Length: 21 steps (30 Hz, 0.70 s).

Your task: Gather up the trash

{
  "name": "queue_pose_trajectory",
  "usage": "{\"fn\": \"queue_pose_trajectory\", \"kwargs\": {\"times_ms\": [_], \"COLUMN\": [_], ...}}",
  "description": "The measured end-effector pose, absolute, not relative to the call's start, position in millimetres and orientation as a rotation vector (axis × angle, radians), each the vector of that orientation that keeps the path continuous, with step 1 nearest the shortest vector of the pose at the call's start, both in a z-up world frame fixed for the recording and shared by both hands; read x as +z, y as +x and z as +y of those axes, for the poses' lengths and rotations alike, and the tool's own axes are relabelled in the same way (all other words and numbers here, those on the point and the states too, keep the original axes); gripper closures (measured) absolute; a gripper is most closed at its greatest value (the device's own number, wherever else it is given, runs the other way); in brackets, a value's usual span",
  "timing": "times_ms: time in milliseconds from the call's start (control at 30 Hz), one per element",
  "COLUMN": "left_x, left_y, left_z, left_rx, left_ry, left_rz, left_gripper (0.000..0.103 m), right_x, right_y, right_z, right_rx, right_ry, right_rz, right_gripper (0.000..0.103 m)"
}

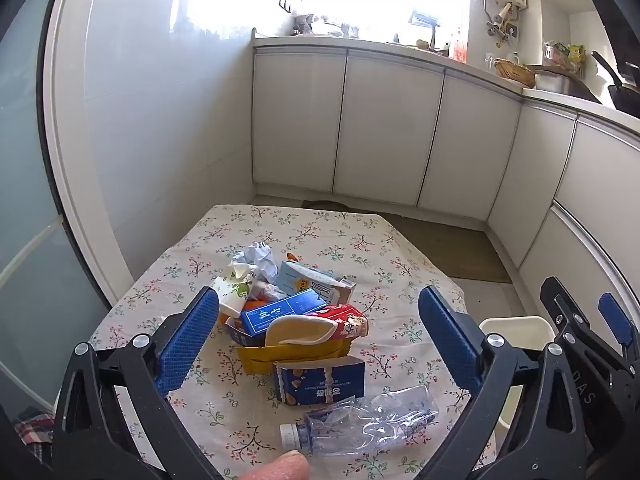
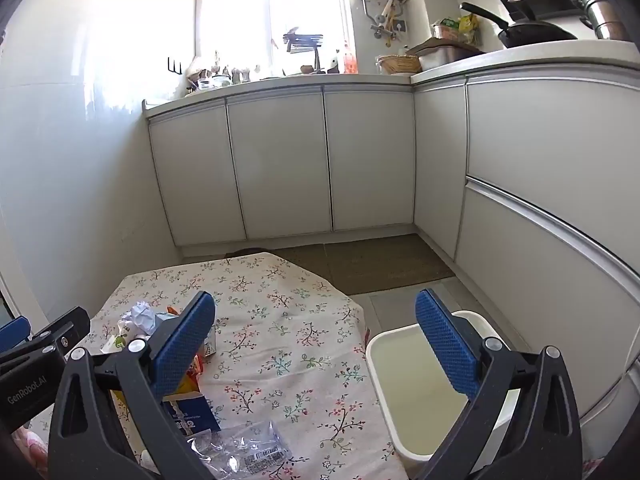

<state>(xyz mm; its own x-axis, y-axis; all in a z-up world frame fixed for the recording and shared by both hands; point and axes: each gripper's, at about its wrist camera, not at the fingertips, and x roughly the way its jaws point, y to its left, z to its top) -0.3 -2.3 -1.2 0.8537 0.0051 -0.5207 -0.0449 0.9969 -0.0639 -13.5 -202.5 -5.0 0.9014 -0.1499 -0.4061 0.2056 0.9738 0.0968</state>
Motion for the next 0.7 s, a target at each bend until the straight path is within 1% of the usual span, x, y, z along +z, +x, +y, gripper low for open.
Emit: {"fn": "queue_pose_trajectory", "kwargs": {"times_ms": [333, 700], "left_x": [-3, 0], "left_y": [-1, 2], "left_z": [-10, 0], "left_rx": [0.025, 0.024], "left_ry": [-0.07, -0.079], "left_rz": [0.55, 0.548], "left_gripper": [0.007, 0.007], "right_x": [-1, -7], "right_y": [-14, -12], "right_z": [-208, -205], "right_rx": [-0.18, -0.184], "right_ry": [0.139, 0.147], "right_rz": [0.421, 0.412], "right_gripper": [0.005, 0.005]}}
